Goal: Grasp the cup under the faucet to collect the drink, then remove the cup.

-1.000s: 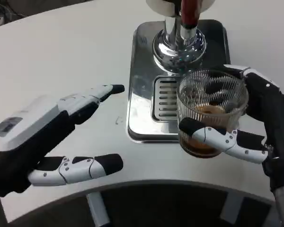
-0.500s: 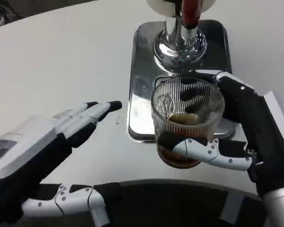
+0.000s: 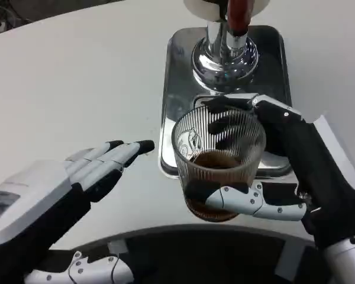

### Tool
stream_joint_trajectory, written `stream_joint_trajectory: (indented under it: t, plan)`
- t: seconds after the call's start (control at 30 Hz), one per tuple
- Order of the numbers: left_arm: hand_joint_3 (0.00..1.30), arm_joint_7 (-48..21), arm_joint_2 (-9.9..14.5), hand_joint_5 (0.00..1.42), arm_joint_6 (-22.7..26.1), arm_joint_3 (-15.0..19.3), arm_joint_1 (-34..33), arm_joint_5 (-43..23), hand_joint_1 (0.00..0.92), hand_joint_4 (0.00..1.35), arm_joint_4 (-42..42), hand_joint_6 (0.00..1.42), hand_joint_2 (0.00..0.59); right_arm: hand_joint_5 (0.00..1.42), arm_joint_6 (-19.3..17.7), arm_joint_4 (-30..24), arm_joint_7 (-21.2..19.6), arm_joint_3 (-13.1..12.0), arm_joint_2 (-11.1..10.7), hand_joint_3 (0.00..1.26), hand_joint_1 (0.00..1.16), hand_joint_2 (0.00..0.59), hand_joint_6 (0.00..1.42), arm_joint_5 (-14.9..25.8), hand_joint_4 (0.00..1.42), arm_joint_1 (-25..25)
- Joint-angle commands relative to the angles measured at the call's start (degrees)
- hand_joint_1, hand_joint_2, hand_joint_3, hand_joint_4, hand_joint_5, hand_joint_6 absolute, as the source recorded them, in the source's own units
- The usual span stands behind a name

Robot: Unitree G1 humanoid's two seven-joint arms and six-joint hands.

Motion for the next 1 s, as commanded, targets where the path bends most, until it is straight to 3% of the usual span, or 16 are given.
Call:
stream_joint_trajectory:
  t: [0.03,0.5,1.0]
  plan:
    - [0.03,0.3,-0.4,0.00,0.3,1.1,1.8,0.6,0.000,0.00,-1.1,0.03,0.103,1.17,-2.0,-2.3,0.8,0.5,0.1,0.85,0.98,0.114,1.27,1.9,0.98,1.2]
    - [0.03,0.1,-1.0,0.00,1.3,2.4,3.5,1.1,0.000,0.00,-2.1,0.03,0.103,1.17,-1.4,-1.8,3.3,-0.9,-1.4,0.85,0.98,0.114,1.27,4.1,0.99,1.3]
    - [0.03,-0.4,-0.2,0.00,1.6,-0.3,0.7,1.7,0.000,0.00,-1.1,0.03,0.103,1.17,-1.1,-4.1,4.4,-3.9,-2.6,0.86,0.98,0.114,1.29,4.9,1.00,3.5]
